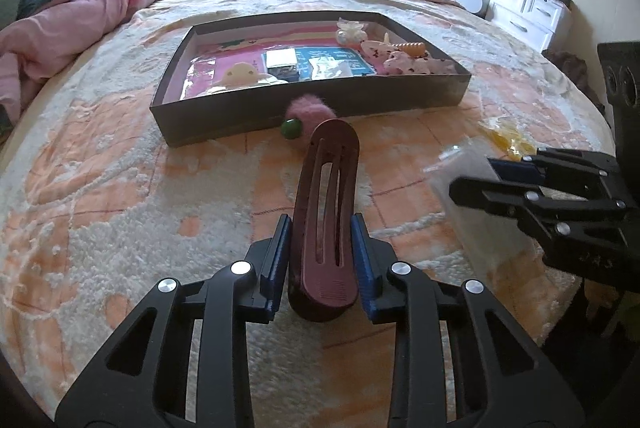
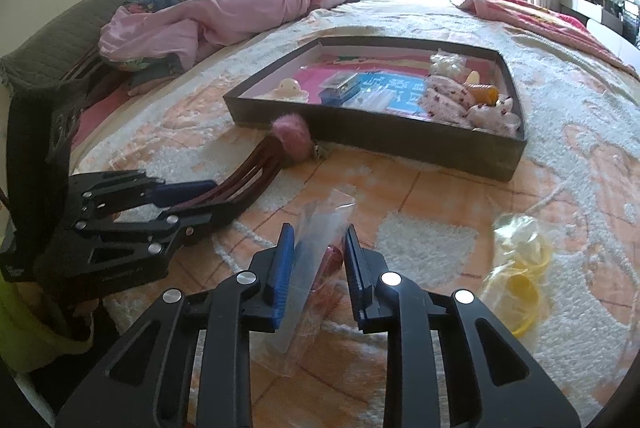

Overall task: Organize jewelry
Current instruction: 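Lift the comb with the left tool while the right tool carries the sleeve over the box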

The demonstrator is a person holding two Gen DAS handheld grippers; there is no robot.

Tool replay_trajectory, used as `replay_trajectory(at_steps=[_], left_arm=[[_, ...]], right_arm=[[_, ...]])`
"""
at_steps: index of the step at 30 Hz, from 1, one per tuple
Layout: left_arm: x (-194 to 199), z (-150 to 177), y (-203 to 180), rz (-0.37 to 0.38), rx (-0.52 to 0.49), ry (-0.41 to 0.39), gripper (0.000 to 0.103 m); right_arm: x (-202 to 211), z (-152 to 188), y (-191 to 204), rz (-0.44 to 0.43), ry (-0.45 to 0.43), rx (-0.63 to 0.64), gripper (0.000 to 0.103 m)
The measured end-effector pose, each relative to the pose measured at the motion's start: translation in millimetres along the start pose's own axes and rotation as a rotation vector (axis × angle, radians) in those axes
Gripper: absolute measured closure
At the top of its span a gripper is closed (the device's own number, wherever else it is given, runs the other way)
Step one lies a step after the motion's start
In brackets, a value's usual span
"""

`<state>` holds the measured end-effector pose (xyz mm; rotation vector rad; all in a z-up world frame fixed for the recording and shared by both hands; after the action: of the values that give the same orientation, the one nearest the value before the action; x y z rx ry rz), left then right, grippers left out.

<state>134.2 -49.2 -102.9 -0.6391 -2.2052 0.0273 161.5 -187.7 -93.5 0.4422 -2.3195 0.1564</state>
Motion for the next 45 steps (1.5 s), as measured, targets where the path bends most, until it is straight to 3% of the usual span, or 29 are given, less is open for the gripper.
replay_trajectory(at_steps=[16,26,45], left_arm=[[7,-15,-20,0.025,0.006,-0.03,0.081],[8,-50,-14,0.029,0.017,-0.09,0.081],[-43,-124,17,-0.024,0.069,-0.105,0.081]], right_arm=[[10,-10,-26,0.042,-0.033,-0.051,0.08],[16,-41,-59,0.084,-0.103,-0.108,0.08],[-41,-112,-117,0.202,-0.128,-0.115,0.08]])
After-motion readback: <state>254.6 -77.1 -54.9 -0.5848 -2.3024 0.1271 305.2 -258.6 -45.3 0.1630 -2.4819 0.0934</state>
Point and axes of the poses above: each gripper's, at about its wrist camera, not at the fingertips, and x roughly against the way its jaws point, y to its left, z to its underside, the point moved 4 cm from there along -x, roughly the way its jaws point, and after that the axes turned 13 degrees about z, right-handed, at the moved point
